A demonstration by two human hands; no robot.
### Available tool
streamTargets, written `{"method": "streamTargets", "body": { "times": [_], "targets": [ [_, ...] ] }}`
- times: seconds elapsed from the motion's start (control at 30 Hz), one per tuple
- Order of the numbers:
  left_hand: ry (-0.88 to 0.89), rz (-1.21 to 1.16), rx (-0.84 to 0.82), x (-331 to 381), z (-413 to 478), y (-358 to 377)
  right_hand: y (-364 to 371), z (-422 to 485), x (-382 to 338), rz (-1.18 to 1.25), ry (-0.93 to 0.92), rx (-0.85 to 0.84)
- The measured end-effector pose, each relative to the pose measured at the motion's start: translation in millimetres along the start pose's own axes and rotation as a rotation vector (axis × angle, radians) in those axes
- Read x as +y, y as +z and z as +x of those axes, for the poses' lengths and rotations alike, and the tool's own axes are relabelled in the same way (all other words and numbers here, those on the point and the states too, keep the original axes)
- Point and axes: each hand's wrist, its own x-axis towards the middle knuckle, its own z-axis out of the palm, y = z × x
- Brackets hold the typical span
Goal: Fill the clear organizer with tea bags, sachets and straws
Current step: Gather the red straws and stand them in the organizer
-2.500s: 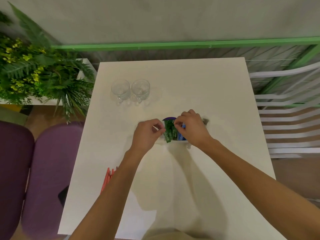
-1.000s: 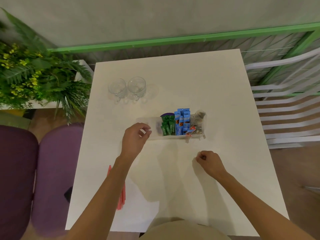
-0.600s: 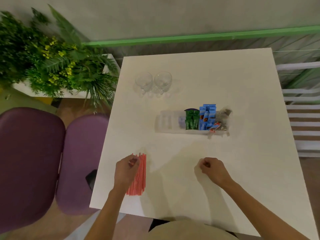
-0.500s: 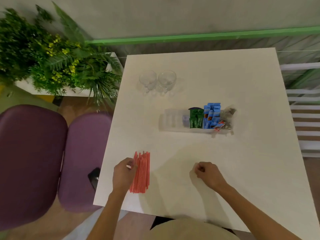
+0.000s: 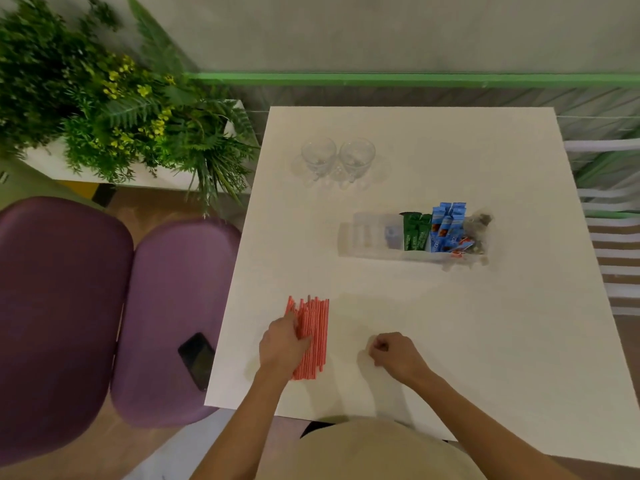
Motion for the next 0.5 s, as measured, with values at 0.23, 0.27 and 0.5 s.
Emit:
{"method": "streamTargets", "body": {
  "times": [0.23,0.27,0.5],
  "targets": [
    [0.052,-0.055,-0.005,-15,11,-2,19,-5,-16,0.045,0.016,-0.057],
    [0.060,-0.060,-0.012,-17,12,-2,22,-5,-18,0.061,0.024,-0.063],
    [0.061,-0.184,-0.109,-32,15,-3,35,-5,-41,0.242,0.056,-0.083]
  ]
}}
